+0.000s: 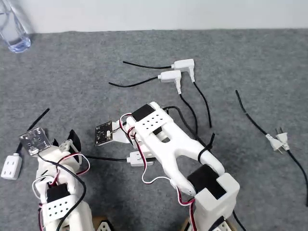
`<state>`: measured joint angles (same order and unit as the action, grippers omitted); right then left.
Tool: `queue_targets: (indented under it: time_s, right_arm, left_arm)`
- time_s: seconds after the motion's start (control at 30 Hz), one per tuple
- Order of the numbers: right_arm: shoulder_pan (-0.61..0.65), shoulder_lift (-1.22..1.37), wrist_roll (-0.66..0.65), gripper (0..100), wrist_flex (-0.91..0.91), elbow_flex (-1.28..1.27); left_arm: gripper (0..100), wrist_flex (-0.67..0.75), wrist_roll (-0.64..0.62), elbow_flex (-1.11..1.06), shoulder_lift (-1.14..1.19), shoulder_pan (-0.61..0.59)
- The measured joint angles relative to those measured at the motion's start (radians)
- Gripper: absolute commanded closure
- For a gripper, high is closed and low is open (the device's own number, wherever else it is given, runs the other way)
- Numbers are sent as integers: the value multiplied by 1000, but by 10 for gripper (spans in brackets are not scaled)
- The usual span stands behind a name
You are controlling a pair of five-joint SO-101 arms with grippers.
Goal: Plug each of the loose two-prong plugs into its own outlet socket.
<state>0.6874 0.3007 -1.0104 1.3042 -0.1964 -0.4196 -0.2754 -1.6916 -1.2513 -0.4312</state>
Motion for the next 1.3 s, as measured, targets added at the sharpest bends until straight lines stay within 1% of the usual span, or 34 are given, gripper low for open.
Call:
queue_targets:
  time_s: [0.07, 0.2, 0.27, 0.4, 0.53, 0.63, 0.8, 0.87, 0.97, 1.03, 1.07, 1.17, 1.3]
  right_arm:
    - [5, -12, 0, 926, 3, 0]
    - [32, -49, 6, 747, 52, -2]
    - [61, -40, 9, 723, 72, -17]
    - [104, -60, 8, 750, 92, -28]
    - [115, -68, 8, 751, 92, -28]
    - [124, -64, 8, 763, 86, -28]
    - [124, 15, 8, 808, 41, -26]
    - [121, 34, 8, 854, 26, -18]
    - [117, 48, 8, 998, -3, -9]
    - [100, 52, 8, 972, -21, -6]
    - [87, 52, 8, 993, -32, -6]
    - [51, 55, 6, 991, -43, -5]
    - [-20, -2, -18, 991, -28, -26]
  left_arm:
    - [793, 0, 0, 0, 0, 0]
    - [793, 0, 0, 0, 0, 0]
    - [793, 0, 0, 0, 0, 0]
    - [793, 0, 0, 0, 0, 0]
    - [793, 0, 0, 0, 0, -3]
    - [793, 0, -2, 0, 0, -48]
    - [793, 0, 0, 0, 0, -64]
    - [793, 0, 0, 0, 0, -61]
    - [793, 0, 0, 0, 0, -63]
    - [793, 0, 0, 0, 0, -63]
    - [793, 0, 0, 0, 0, -63]
    - [793, 0, 0, 0, 0, -63]
    - [793, 0, 0, 0, 0, -63]
